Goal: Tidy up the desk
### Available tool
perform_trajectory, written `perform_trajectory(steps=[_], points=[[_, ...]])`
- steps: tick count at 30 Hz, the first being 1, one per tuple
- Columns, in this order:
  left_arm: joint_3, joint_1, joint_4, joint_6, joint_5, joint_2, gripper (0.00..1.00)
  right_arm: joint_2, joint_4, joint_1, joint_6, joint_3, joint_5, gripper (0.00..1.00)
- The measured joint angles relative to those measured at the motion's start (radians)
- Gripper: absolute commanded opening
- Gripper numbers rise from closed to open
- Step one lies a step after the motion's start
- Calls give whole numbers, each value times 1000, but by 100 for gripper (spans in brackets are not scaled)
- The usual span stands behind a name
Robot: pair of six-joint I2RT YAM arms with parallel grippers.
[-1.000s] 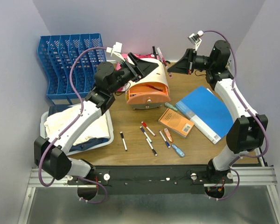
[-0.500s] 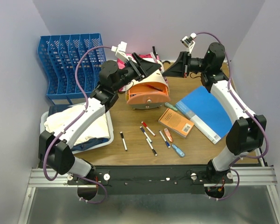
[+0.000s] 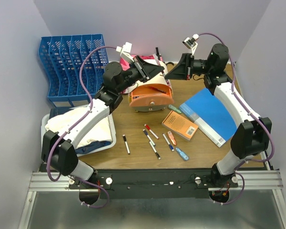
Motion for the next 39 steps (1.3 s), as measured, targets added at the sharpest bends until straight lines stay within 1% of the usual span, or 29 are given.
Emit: perform_trajectory(steps=[1,2,3,5,6,7,9,10,11,12,14,17,20,22,25,29,35,39], points=[[0,0,1,0,0,2,8,0,4,0,3,0,-2,1],[0,0,2,4,1,3,0,0,6,0,9,-1,-2,1],[0,1,3,6,3,4,0,0,9,0,14,-2,-2,6],[-1,2,6,10,5,4,0,0,14,1,21,-5,-2,29],[-2,2,6,11,6,4,0,0,20,1,23,-8,-2,50],[-3,2,5,13,6,4,0,0,23,1,26,-10,-2,61],[-4,2,-4,32,6,3,0,0,3,2,-11,-12,0,74],[-5,3,-29,54,6,-3,0,0,-19,2,-39,-10,0,74],[-4,5,-57,69,6,-11,0,0,-77,2,-75,-2,9,75],[-3,8,-93,117,-1,-22,0,0,-154,2,-151,16,21,77],[17,11,-200,190,-22,-42,0,1,-317,4,-294,66,58,77],[110,16,-433,401,-99,-64,0,1,-507,5,-500,135,118,78],[191,18,-610,600,-164,-87,0,0,-642,5,-663,167,175,78],[220,20,-689,715,-189,-98,0,0,-710,5,-743,167,205,78],[249,20,-792,847,-212,-98,0,1,-779,4,-813,167,241,78],[262,19,-867,971,-231,-76,0,1,-824,4,-868,167,265,78],[262,-18,-902,1124,-249,-27,0,0,-845,4,-903,156,276,78],[262,-50,-904,1204,-248,-7,3,0,-856,4,-912,137,283,78]])
